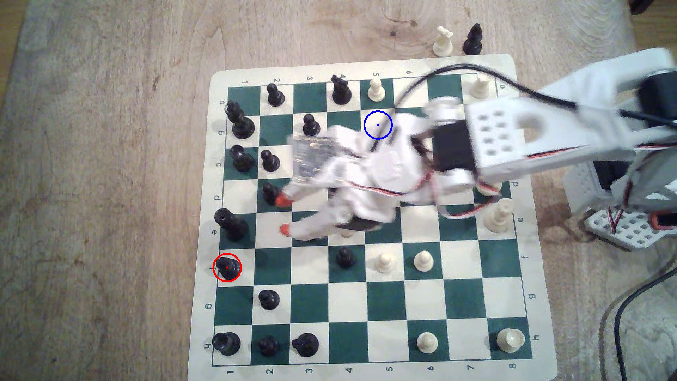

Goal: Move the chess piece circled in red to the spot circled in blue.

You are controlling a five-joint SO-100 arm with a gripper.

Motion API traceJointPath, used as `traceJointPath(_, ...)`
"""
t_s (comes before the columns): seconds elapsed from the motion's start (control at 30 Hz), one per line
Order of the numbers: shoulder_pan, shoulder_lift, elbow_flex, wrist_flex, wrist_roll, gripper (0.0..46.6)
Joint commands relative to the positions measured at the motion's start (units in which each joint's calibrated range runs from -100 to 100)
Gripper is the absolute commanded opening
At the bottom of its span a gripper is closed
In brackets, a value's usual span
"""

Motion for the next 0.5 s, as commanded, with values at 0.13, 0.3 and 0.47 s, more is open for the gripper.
traceJointPath(0.13, -1.7, 12.1, -14.9, -0.7, -0.7, 14.7)
traceJointPath(0.3, -2.4, 21.6, -26.1, 2.1, -1.8, 15.8)
traceJointPath(0.47, -2.6, 29.4, -35.8, 3.8, -2.0, 16.0)
